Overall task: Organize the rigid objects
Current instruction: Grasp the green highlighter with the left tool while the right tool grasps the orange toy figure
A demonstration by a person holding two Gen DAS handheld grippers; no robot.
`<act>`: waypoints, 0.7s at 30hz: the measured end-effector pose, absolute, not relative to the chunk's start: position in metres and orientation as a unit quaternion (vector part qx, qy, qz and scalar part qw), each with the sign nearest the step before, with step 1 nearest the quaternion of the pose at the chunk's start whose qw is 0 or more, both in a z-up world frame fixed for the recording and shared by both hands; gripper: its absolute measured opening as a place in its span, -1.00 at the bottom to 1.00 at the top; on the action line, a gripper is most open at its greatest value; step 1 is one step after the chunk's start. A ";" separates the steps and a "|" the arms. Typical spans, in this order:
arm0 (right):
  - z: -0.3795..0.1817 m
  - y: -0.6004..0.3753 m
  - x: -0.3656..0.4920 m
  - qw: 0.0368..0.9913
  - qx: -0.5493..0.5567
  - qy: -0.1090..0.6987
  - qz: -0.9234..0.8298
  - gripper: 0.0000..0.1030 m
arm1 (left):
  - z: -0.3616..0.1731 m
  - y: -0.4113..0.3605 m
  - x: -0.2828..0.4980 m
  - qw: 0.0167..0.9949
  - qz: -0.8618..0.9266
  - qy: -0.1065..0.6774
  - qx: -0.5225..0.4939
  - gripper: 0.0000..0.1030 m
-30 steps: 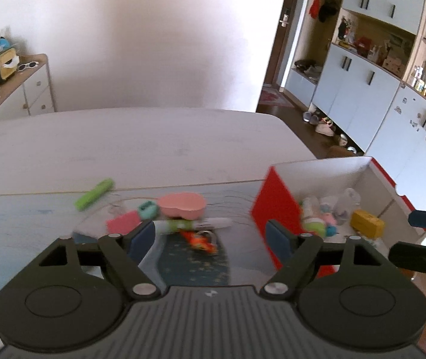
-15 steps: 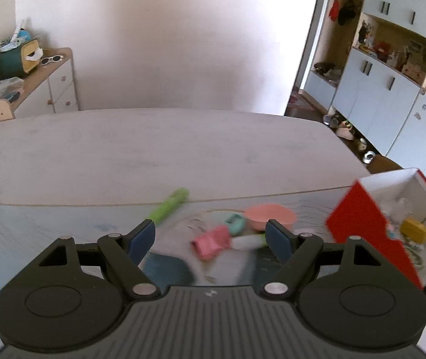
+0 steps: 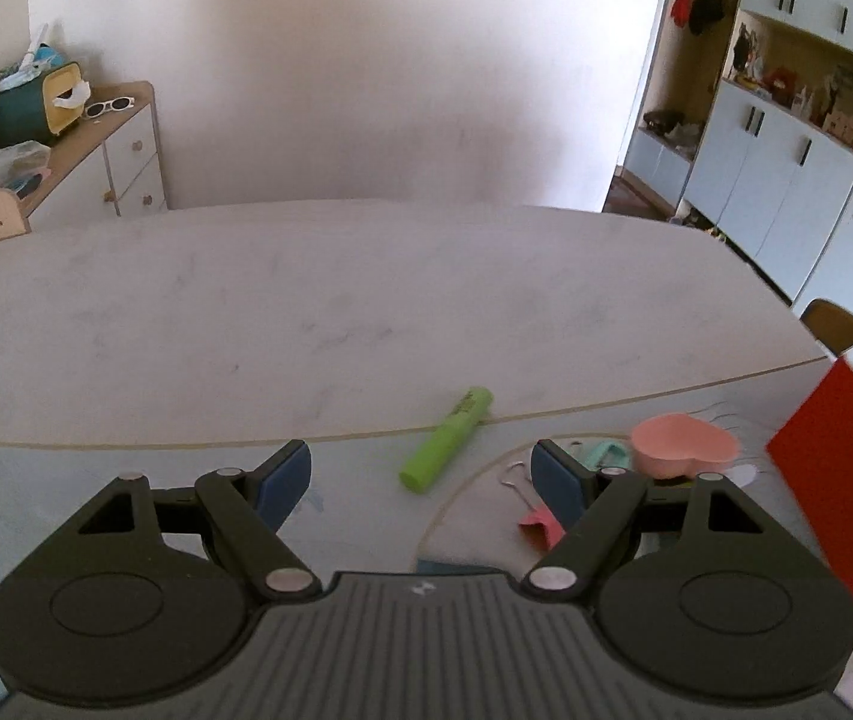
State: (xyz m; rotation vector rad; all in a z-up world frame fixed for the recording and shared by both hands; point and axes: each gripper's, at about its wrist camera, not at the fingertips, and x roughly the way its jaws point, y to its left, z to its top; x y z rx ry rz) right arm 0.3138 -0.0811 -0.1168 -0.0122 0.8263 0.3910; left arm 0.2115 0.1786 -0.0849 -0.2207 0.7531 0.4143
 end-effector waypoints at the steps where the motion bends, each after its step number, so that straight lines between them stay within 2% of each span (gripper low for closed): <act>1: -0.121 -0.080 0.316 0.896 -0.010 0.402 0.186 0.82 | -0.089 0.181 0.214 0.903 0.197 0.366 -0.106 0.56; 5: -0.135 -0.077 0.326 0.894 -0.018 0.414 0.171 0.81 | -0.104 0.190 0.227 0.900 0.187 0.377 -0.110 0.56; 15: -0.164 -0.076 0.355 0.882 -0.013 0.443 0.161 0.54 | -0.135 0.201 0.252 0.898 0.165 0.397 -0.093 0.56; 21: -0.179 -0.075 0.367 0.873 -0.021 0.460 0.160 0.30 | -0.145 0.200 0.261 0.903 0.149 0.396 -0.074 0.56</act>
